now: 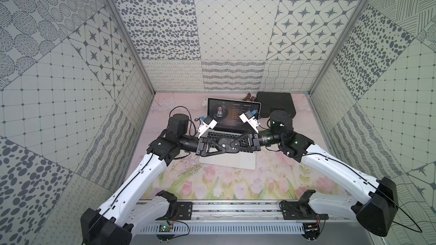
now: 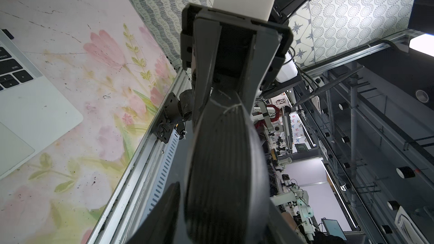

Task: Remove the wireless mouse receiver from the laptop
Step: Adjust the mouse as needed.

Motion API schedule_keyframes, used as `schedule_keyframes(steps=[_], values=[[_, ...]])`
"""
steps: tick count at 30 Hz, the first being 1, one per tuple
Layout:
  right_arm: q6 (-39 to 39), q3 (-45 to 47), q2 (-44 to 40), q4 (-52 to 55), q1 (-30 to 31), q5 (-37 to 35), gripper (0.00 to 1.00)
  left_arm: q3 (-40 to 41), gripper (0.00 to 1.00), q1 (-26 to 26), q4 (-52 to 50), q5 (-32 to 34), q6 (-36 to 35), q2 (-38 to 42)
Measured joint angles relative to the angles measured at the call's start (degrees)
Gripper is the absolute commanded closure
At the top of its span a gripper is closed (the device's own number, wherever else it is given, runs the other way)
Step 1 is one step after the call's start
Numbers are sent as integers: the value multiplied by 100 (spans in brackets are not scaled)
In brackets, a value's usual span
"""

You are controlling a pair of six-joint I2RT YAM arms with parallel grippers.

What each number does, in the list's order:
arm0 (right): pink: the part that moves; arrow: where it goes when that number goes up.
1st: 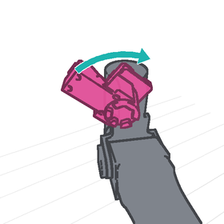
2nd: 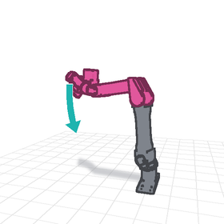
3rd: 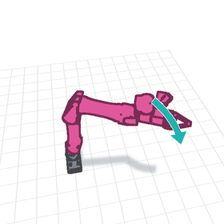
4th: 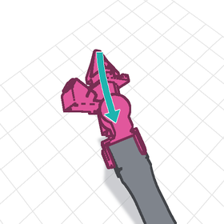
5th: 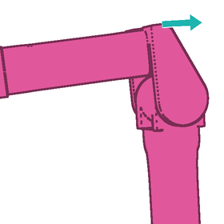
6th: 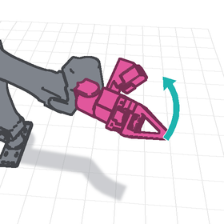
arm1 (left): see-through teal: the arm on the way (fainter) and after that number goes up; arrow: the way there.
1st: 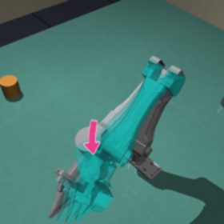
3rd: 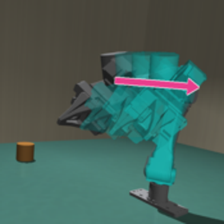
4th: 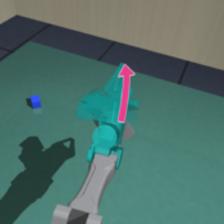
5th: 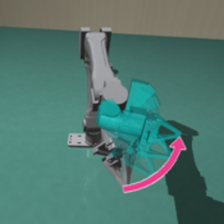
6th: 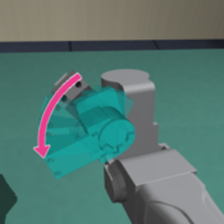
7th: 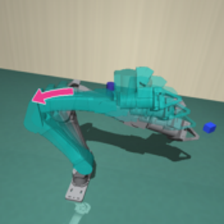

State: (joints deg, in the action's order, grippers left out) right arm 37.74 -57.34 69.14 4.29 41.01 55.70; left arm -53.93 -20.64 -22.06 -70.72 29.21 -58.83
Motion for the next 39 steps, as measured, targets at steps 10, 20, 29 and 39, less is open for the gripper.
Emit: schedule_keyframes(steps=[10, 20, 29, 39], values=[[-297, -197, 98, 507, 0, 317, 94, -72, 52, -13, -2, -74, -39, -111], [-374, -197, 98, 586, -4, 358, 96, -85, 47, -20, -4, -63, -48, -153], [-369, -195, 96, 577, -116, 247, 96, -85, 51, -20, -48, -7, -94, -144], [-321, -157, 72, 520, -125, 214, 98, -118, 50, -20, -50, 153, -83, -195]])
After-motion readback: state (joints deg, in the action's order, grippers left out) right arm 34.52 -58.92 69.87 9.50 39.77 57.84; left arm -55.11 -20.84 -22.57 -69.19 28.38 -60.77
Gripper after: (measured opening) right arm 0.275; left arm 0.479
